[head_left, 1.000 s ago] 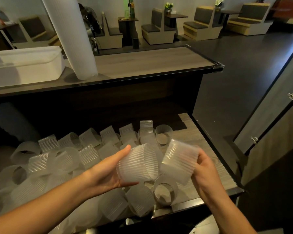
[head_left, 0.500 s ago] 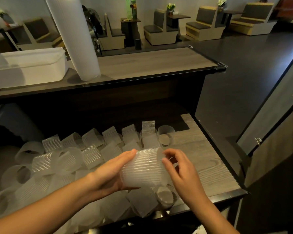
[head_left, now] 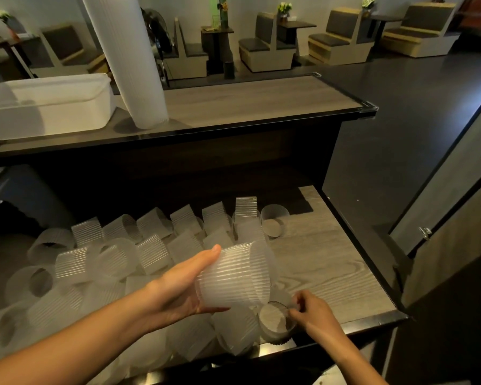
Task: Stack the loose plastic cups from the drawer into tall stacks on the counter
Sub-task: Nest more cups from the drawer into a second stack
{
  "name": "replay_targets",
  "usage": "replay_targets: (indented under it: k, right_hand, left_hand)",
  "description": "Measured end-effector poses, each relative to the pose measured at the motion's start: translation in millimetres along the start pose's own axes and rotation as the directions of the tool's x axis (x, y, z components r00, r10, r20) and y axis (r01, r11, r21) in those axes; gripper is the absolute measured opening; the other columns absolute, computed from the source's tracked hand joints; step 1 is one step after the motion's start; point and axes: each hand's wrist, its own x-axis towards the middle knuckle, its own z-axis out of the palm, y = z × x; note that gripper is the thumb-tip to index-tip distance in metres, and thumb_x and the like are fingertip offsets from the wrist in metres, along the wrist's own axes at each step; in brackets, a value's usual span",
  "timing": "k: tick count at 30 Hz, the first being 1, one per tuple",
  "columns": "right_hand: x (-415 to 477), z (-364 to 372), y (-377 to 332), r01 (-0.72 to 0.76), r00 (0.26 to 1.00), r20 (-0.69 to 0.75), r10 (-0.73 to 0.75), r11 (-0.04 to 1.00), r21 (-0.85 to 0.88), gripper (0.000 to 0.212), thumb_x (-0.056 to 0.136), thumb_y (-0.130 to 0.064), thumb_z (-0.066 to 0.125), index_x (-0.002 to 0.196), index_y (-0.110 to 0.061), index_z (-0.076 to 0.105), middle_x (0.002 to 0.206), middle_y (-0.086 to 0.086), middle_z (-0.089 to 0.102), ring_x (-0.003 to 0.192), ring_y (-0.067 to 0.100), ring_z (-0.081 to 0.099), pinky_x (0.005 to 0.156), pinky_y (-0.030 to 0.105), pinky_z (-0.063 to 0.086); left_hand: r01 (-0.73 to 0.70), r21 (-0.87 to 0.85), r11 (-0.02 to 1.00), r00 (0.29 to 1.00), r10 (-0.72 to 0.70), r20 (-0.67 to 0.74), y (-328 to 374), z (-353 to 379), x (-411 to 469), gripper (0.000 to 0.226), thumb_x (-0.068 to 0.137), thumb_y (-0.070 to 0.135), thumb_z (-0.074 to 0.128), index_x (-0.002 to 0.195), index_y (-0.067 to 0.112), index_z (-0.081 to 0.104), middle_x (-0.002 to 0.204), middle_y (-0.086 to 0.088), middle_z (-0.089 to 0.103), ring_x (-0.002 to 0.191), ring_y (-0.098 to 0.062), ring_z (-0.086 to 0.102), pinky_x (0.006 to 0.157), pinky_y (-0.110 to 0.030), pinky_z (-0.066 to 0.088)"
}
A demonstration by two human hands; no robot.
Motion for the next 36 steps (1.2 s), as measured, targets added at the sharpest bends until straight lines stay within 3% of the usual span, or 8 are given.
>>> replay_targets:
  k: [3,7,11,15,19,23,27,36]
  right_hand:
    - [4.1,-5.4,4.3,0.038,0.995,-0.094,-0.036,0.999,0.019,0.016,0.084,-0.013,0.058,0.072,-0.021,0.052,0.069,-0.004,0.056,0.070,0.014,0.055,0.057,0.015,0.037]
    - [-1.9,-32.6,-6.3,0.067,0.989,-0.147,-0.024,0.954,0.293,0.008,0.085,-0.011,0.061,0.081,-0.019,0.061,0.076,0.000,0.062,0.071,0.016,0.059,0.064,0.024,0.046]
    - [-25.2,-63.4,-46.6,0.174,0.979,-0.196,-0.060,0.749,0.639,0.009,0.086,-0.007,0.055,0.086,-0.014,0.061,0.083,0.004,0.064,0.078,0.018,0.059,0.070,0.029,0.047]
    - [-45.0,-73.8,-82.2,0.203,0.977,-0.111,-0.184,0.631,0.749,0.012,0.083,-0.010,0.056,0.092,-0.014,0.063,0.087,0.002,0.069,0.080,0.015,0.065,0.073,0.031,0.054]
    - [-51.1,-60.1,-101.8,0.262,0.962,-0.102,-0.253,0.755,0.601,0.014,0.083,-0.010,0.060,0.093,-0.019,0.062,0.093,0.004,0.067,0.085,0.016,0.065,0.072,0.027,0.056]
    - [-56.2,-50.0,-111.6,0.361,0.931,-0.186,-0.313,0.858,0.365,0.022,0.082,-0.017,0.064,0.088,-0.036,0.054,0.088,-0.010,0.063,0.081,0.000,0.060,0.063,0.011,0.046]
    - [-52.5,-47.5,-109.9,0.397,0.912,-0.227,-0.341,0.874,0.282,0.021,0.084,-0.017,0.062,0.090,-0.035,0.053,0.091,-0.013,0.059,0.083,-0.003,0.056,0.062,0.008,0.044]
    - [-46.7,-26.5,-107.7,0.536,0.831,-0.185,-0.524,0.844,0.020,0.022,0.088,-0.040,0.043,0.108,-0.033,0.049,0.099,-0.022,0.048,0.092,-0.006,0.049,0.077,0.011,0.043]
  left_hand:
    - [0.003,0.012,1.000,1.000,-0.002,-0.009,-0.6,-2.3,0.6,0.055,0.071,0.042,0.057,0.119,0.015,0.057,0.126,-0.020,0.053,0.104,-0.034,0.059,0.088,-0.049,0.050]
    - [0.002,0.009,1.000,1.000,-0.002,-0.004,-1.9,-5.1,0.7,0.055,0.071,0.042,0.058,0.119,0.015,0.057,0.127,-0.020,0.054,0.106,-0.034,0.059,0.092,-0.051,0.049]
    - [0.001,0.017,1.000,1.000,-0.001,0.010,-1.3,-5.2,1.8,0.056,0.072,0.042,0.057,0.120,0.015,0.056,0.128,-0.021,0.052,0.104,-0.033,0.060,0.087,-0.048,0.050]
    - [-0.007,0.028,1.000,0.999,0.005,0.045,-2.0,-3.1,4.2,0.060,0.072,0.050,0.063,0.122,0.017,0.056,0.129,-0.019,0.052,0.104,-0.032,0.060,0.080,-0.044,0.056]
    - [0.001,0.019,1.000,0.997,-0.003,0.073,-1.1,-2.2,3.3,0.077,0.053,0.048,0.072,0.122,0.017,0.058,0.131,-0.021,0.051,0.104,-0.032,0.060,0.071,-0.038,0.056]
    - [0.018,-0.022,1.000,0.996,-0.016,0.086,1.2,-1.1,2.0,0.073,0.055,0.047,0.072,0.120,0.015,0.060,0.131,-0.023,0.051,0.101,-0.033,0.060,0.071,-0.039,0.058]
    - [0.016,-0.042,0.999,0.997,-0.013,0.071,0.3,-1.5,1.6,0.057,0.074,0.046,0.060,0.122,0.014,0.057,0.127,-0.022,0.053,0.097,-0.032,0.061,0.069,-0.039,0.059]
    - [-0.011,0.028,1.000,0.998,0.010,0.064,-4.1,-1.5,3.9,0.067,0.063,0.046,0.066,0.123,0.018,0.056,0.119,-0.017,0.056,0.095,-0.028,0.061,0.064,-0.033,0.055]
